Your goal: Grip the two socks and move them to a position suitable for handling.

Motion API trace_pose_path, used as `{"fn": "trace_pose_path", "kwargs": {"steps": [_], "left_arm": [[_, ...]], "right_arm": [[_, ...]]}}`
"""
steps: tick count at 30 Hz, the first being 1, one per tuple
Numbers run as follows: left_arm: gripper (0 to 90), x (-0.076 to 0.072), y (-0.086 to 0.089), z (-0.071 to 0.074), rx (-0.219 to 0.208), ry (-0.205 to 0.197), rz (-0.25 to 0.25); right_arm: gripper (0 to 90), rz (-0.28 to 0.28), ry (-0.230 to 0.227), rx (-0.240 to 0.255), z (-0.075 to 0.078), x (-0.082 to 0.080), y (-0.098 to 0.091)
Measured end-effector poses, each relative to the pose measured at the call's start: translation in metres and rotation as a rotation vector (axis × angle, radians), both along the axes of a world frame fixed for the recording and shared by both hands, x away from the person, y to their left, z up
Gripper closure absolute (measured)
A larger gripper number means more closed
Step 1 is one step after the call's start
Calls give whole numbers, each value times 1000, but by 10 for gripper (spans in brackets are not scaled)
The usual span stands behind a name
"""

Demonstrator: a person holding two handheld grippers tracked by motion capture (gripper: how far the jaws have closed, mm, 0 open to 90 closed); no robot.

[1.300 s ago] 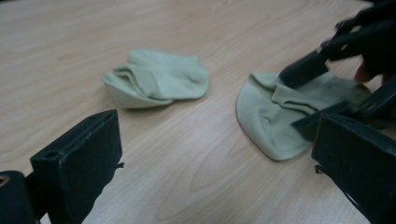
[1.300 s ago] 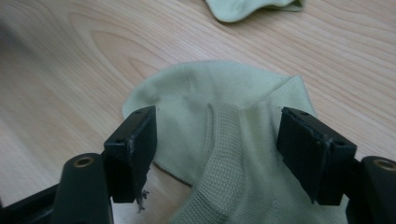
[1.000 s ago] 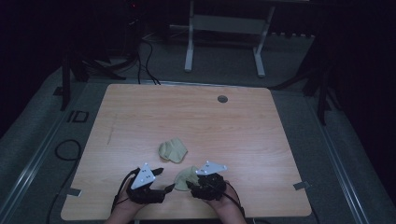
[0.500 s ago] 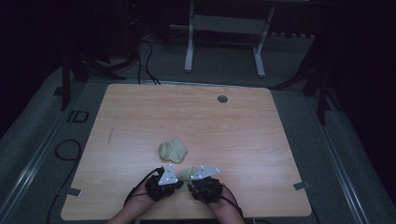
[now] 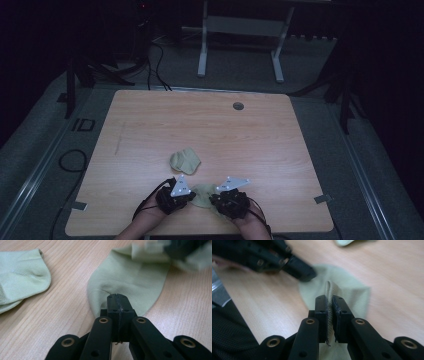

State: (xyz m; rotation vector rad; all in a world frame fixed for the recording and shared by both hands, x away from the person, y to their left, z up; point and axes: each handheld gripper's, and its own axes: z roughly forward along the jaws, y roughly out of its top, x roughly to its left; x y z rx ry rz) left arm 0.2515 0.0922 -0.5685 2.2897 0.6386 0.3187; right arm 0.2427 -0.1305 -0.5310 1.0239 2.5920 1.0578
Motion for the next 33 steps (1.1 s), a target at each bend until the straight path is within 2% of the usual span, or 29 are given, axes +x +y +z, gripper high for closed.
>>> {"fn": "trace_pose_path", "kwargs": {"steps": [2,4,5,6,7,10,12,13,16,20,21,23,25,26,29,33], "left_arm": [[895,-3,-3,-1,1,-12,-2],[895,-3,-3,0,2,-11,-5],[895,-1,-3,0,-10,5,-2],[895,-1,-3,0,-10,5,-2],[895,0,-3,0,-10,7,-5],[895,-1,-4,0,1,-2,-7],[895,-1,-5,-1,-2,-9,-8],[895,-1,-5,-1,-2,-11,-8],[894,-1,-5,-1,-1,-14,-8],[895,-1,-5,-1,1,-15,-8],[895,-1,-5,-1,1,-14,-9],[894,0,-5,-1,1,-17,-9],[895,1,-5,-1,2,-18,-10],[894,2,-5,-1,2,-27,-9],[895,6,-7,-1,4,-30,0],[894,12,-12,0,9,-29,1]], "right_arm": [[829,-26,-11,20,7,5,-14],[829,-38,-8,28,9,8,-19],[829,-69,-14,30,12,12,-31],[829,-69,-14,30,12,12,-31],[829,-102,-15,41,15,15,-41],[820,-141,-9,42,15,18,-54],[785,-158,-9,33,14,19,-57],[705,-210,-25,12,13,21,-65],[707,-214,-36,12,14,21,-68],[794,-195,-41,24,16,20,-68],[845,-170,-16,18,11,22,-63],[872,-143,-10,-20,3,24,-58],[879,-141,0,-29,-2,26,-56],[889,-141,21,-73,-16,31,-54],[889,-154,18,-111,-22,32,-56],[887,-178,28,-91,-22,34,-64]]}}
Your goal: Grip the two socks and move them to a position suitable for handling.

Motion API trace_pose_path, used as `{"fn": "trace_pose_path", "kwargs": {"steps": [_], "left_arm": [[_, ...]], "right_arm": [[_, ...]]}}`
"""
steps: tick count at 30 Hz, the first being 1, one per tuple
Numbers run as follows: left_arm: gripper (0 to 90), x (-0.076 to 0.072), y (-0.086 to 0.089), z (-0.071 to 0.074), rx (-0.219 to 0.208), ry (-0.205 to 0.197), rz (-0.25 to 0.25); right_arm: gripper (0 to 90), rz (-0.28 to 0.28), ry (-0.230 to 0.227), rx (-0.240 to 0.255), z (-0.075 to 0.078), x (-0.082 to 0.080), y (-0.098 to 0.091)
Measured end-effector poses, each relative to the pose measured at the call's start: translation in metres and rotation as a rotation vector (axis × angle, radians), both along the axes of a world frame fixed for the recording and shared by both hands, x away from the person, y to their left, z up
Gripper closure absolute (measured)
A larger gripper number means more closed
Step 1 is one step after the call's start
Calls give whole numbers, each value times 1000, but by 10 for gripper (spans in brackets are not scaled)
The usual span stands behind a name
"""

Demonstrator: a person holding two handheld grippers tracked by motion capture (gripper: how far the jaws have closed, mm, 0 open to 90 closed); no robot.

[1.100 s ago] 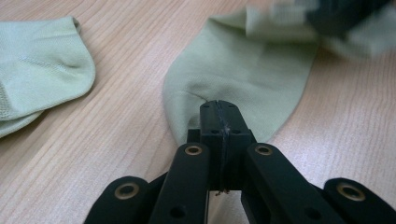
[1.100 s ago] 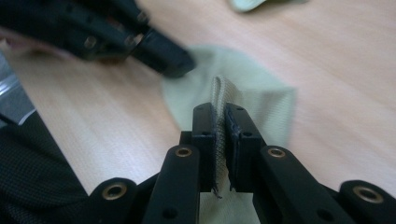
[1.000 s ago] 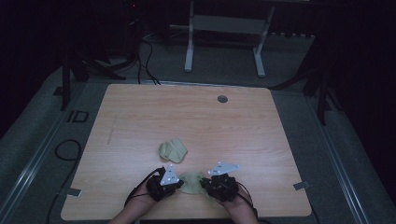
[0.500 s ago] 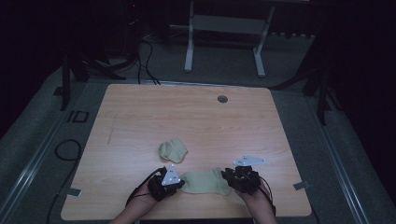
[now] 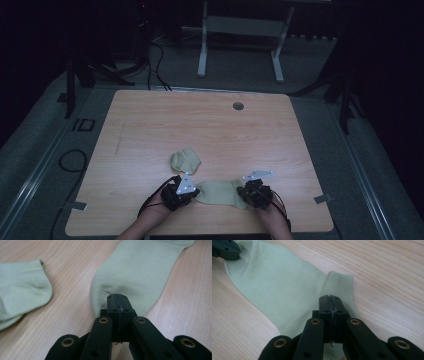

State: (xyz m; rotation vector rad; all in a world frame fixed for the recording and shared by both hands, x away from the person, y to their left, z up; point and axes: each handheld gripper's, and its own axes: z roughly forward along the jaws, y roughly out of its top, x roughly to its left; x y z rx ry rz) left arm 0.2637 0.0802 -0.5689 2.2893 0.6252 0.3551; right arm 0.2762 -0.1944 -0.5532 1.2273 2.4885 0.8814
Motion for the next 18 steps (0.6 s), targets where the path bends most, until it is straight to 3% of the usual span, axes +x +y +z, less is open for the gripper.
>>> {"fn": "trace_pose_path", "kwargs": {"steps": [8,18], "left_arm": [[894,8,-4,0,1,1,5],[893,6,-4,0,-11,3,7]], "right_arm": [[875,-32,2,5,0,1,-10],[873,-36,2,8,0,1,-11]]}}
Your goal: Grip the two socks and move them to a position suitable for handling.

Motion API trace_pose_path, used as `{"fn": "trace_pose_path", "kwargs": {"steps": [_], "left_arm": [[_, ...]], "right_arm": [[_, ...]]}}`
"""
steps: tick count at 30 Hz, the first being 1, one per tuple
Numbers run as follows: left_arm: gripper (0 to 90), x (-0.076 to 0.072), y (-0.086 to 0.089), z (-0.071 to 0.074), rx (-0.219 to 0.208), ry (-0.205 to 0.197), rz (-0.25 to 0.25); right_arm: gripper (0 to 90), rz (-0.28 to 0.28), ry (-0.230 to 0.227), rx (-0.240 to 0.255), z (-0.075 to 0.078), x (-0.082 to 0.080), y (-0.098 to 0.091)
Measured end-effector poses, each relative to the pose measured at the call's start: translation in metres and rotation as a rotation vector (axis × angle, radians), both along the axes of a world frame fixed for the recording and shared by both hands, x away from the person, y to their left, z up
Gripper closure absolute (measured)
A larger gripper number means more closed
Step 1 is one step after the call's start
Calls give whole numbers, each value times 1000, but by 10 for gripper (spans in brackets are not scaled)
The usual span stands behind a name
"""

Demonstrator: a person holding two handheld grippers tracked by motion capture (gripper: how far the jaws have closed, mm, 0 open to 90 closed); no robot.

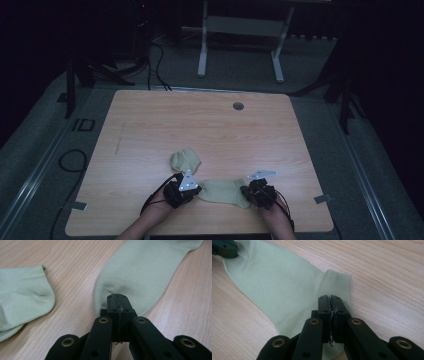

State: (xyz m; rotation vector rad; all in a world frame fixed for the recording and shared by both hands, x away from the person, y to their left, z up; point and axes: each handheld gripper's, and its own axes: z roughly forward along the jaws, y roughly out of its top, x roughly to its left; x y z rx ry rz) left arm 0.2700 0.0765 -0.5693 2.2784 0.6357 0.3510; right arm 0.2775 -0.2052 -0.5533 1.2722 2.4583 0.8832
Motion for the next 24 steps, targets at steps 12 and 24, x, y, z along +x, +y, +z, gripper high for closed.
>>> {"fn": "trace_pose_path", "kwargs": {"steps": [12,24], "left_arm": [[551,-10,18,21,-107,40,54],[496,-23,77,10,-151,54,174]], "right_arm": [[712,43,-59,72,40,16,14],[517,192,-118,19,72,54,88]]}}
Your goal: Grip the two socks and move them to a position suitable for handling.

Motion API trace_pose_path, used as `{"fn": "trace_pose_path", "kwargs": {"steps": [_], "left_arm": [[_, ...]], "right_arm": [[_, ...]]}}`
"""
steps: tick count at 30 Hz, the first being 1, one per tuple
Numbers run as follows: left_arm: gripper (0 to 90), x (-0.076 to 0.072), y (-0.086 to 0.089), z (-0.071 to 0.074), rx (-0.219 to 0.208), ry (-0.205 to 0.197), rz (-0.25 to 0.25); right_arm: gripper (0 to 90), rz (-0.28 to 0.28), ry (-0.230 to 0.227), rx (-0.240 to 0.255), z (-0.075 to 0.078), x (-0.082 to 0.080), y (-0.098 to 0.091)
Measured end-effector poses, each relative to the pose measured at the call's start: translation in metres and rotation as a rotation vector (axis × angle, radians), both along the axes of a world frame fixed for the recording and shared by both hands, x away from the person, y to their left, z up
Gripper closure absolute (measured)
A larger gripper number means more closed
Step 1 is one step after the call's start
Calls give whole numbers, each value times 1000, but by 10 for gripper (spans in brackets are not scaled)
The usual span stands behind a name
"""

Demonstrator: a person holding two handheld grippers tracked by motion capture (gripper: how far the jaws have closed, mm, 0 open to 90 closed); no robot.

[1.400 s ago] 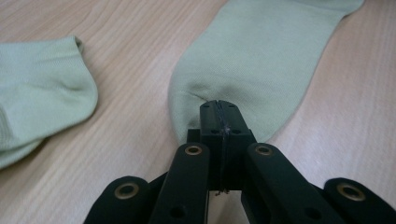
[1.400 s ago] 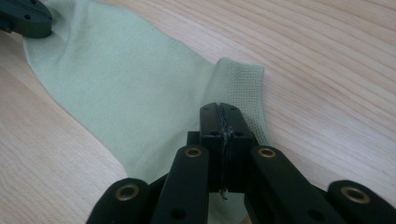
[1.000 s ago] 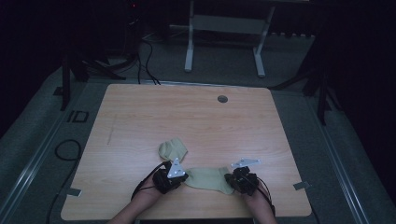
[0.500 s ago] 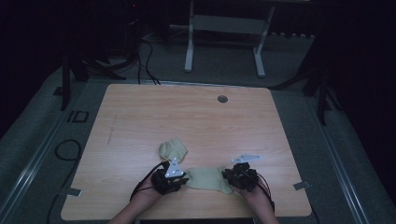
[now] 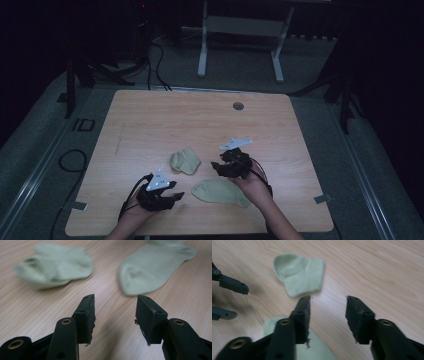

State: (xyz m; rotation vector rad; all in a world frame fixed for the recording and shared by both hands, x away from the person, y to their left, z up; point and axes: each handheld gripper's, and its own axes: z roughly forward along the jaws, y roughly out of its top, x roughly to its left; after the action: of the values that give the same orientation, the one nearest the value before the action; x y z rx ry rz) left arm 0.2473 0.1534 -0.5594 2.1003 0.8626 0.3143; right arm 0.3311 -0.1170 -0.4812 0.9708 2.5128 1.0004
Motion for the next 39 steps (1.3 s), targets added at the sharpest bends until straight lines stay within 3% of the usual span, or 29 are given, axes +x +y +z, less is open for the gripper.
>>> {"fn": "trace_pose_path", "kwargs": {"steps": [6,14,17,20,27,29,31,34,36,39], "left_arm": [[473,-1,27,-6,-17,20,70],[426,2,32,-7,-36,29,108],[326,1,32,-5,-53,27,124],[95,4,30,-7,-28,70,123],[57,3,30,-8,-14,62,152],[57,3,30,-8,-20,65,152],[57,3,30,-8,-18,64,152],[57,3,29,-9,-17,63,150],[57,3,29,-9,-18,65,152],[57,3,29,-9,-19,68,156]], "right_arm": [[460,38,45,-17,-8,19,39],[407,60,81,-65,-27,44,94],[402,40,83,-85,-37,52,107],[374,21,116,-76,-46,60,118],[354,4,119,-135,-68,62,138],[367,4,75,-160,-71,58,140],[412,0,74,-160,-71,57,140],[649,-1,58,-161,-69,54,140],[755,3,53,-174,-68,53,141],[810,5,42,-187,-68,53,143]]}}
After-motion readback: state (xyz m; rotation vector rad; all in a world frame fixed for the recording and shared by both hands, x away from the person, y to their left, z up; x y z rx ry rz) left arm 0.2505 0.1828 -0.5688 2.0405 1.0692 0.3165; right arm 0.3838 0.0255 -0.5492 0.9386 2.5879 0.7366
